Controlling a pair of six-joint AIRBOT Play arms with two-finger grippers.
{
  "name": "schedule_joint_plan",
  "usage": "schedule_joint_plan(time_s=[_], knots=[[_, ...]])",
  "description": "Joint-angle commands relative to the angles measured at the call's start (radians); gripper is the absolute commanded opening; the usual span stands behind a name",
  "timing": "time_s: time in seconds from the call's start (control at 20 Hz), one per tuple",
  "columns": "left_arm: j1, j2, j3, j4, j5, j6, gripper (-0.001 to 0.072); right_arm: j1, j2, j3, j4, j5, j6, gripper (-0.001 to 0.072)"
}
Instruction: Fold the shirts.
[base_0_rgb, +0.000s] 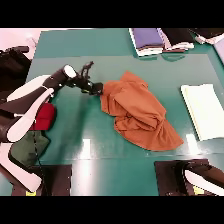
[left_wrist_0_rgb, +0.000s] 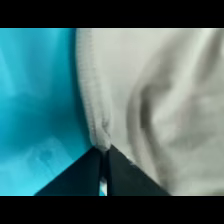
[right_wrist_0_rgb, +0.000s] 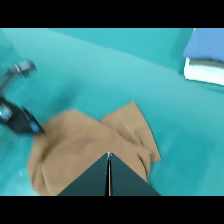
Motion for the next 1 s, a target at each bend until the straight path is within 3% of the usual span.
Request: schedule_joint_plan(time_s=[0.0, 0.35, 0.4, 0.45, 0.5, 0.75, 0.95], knots=[[0.077, 0.060, 0.096, 0.068, -0.065, 0.001, 0.0026, -0.010, 0.026, -0.082, -0.051, 0.090, 0.017, 0.0013], [0.212, 0.327, 0.105, 0.373, -0.123, 0.001, 0.0027, -0.302, 0.200, -0.786, -0.001, 0.069, 0.035, 0.0015], [0.217, 0.345, 0.105, 0.393, -0.134, 0.002, 0.0027, -0.356, 0.208, -0.891, 0.034, 0.056, 0.031, 0.0108], [0.217, 0.353, 0.105, 0.396, -0.142, 0.002, 0.0027, -0.403, 0.205, -0.987, 0.080, 0.026, 0.024, 0.0389], [0.217, 0.354, 0.105, 0.394, -0.146, 0.001, 0.0027, -0.439, 0.193, -1.064, 0.128, -0.012, 0.015, 0.0480], [0.217, 0.351, 0.101, 0.391, -0.168, 0.000, 0.0027, -0.432, 0.021, -1.242, 0.378, -0.228, -0.069, 0.0478], [0.217, 0.351, 0.101, 0.391, -0.183, -0.001, 0.0027, -0.272, -0.142, -1.170, 0.410, -0.386, -0.071, 0.0448]])
